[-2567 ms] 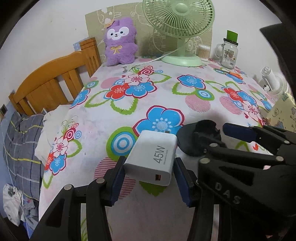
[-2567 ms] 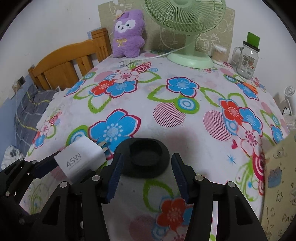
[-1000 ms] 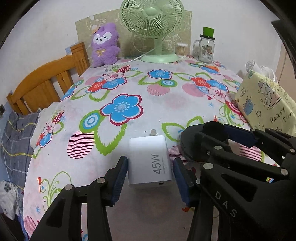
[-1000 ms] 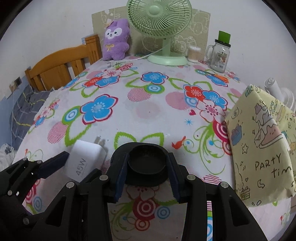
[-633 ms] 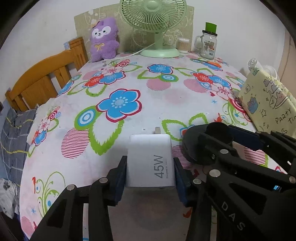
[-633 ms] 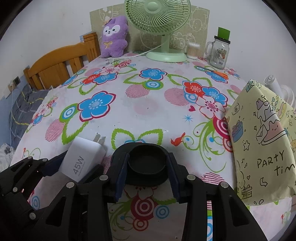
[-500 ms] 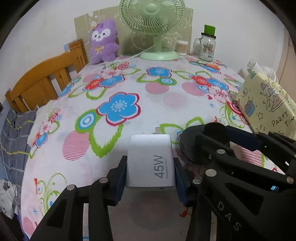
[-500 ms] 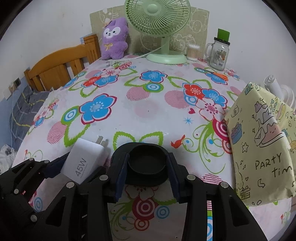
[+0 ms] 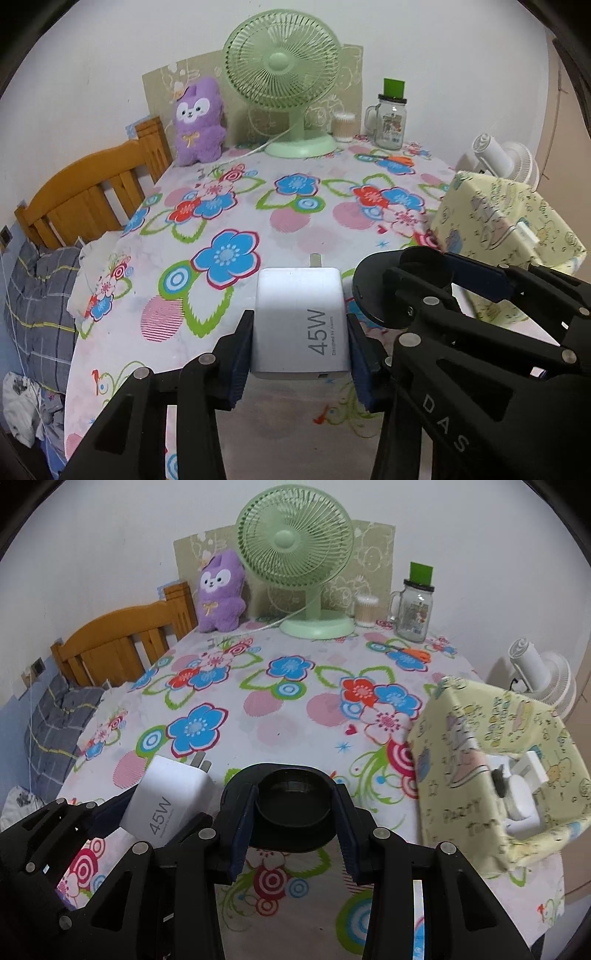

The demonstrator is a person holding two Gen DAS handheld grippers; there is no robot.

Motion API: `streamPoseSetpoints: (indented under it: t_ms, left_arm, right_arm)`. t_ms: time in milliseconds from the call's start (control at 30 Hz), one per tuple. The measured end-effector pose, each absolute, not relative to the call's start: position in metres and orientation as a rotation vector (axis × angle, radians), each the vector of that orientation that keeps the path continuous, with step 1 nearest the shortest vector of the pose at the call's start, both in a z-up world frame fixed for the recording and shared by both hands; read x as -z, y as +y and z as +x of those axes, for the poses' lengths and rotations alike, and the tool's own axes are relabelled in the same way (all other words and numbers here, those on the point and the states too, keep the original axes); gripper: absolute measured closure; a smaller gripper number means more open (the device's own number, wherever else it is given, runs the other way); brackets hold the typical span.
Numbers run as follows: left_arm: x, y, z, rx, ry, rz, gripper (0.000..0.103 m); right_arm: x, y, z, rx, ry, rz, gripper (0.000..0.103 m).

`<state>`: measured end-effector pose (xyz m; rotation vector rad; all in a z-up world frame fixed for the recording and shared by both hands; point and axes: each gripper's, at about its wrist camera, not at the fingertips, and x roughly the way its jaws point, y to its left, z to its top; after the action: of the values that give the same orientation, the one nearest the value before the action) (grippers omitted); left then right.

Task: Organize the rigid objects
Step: 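Carry the charger and black cup toward the patterned box with both grippers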

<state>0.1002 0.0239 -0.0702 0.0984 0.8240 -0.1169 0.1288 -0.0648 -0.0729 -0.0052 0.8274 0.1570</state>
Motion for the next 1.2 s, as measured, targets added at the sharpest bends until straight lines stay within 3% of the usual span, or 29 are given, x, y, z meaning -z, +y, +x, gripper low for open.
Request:
streamPoseSetpoints:
  t_ms: [1200]
  left_arm:
    - [0.019, -0.078, 0.092, 0.230, 0.742, 0.155, 0.055]
  right_arm:
    - [0.020, -0.171, 0.111, -0.049, 0.748, 0.034, 0.059]
